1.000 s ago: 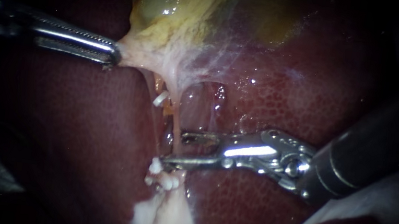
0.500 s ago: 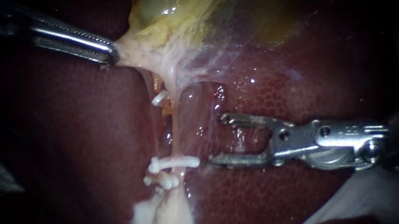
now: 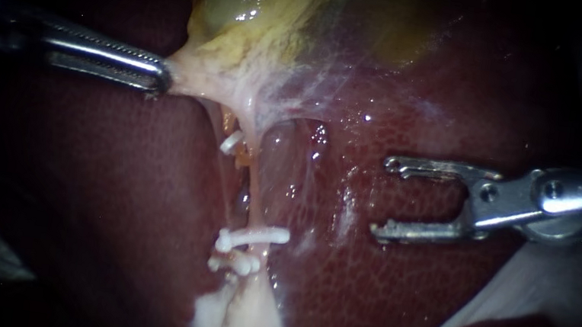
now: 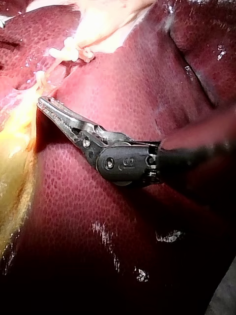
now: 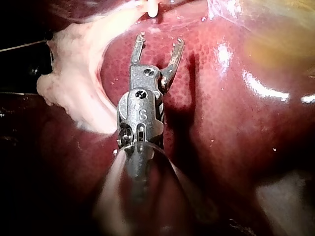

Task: Going back first clip right tube

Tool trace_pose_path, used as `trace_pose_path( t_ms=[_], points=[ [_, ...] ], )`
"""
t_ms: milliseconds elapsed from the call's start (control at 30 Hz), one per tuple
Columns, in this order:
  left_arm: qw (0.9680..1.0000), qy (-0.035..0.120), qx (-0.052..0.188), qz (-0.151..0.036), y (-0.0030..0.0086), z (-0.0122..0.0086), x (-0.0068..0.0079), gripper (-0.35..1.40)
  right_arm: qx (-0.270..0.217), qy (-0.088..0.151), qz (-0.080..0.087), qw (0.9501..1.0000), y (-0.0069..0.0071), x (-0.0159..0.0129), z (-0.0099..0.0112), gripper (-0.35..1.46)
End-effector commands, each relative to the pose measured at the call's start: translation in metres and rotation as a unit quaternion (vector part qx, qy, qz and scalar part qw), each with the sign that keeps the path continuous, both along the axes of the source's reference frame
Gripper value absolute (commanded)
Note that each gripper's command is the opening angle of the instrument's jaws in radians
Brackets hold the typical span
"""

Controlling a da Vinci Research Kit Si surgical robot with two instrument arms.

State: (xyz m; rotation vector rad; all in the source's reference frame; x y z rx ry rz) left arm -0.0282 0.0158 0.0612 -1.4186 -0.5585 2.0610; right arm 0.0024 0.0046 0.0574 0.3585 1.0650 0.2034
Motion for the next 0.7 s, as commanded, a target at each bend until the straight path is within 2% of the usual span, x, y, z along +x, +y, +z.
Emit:
trace_pose_path(
  t_ms=[33, 267, 333, 433, 700],
  points=[
    [1.0000, 0.001, -0.001, -0.001, 0.0000, 0.0004, -0.0002, -0.35, 0.000, 0.001, -0.001, 1.0000, 0.0001, -0.0002, -0.0001, 0.50],
    [1.0000, 0.004, -0.007, -0.003, -0.0001, 0.0034, -0.0011, -0.35, -0.002, 0.006, -0.018, 0.9998, 0.0004, -0.0006, -0.0009, 0.50],
    [1.0000, 0.005, -0.009, -0.001, -0.0002, 0.0045, -0.0017, -0.35, 0.005, 0.012, -0.030, 0.9995, 0.0004, -0.0006, -0.0010, 0.50],
    [0.9999, 0.004, -0.009, 0.003, -0.0003, 0.0056, -0.0026, -0.35, 0.006, 0.012, -0.035, 0.9993, 0.0003, -0.0006, -0.0011, 0.50],
    [0.9999, 0.005, -0.010, 0.003, -0.0005, 0.0058, -0.0027, -0.35, 0.008, 0.012, -0.038, 0.9992, 0.0002, -0.0006, -0.0011, 0.50]
  ],
)
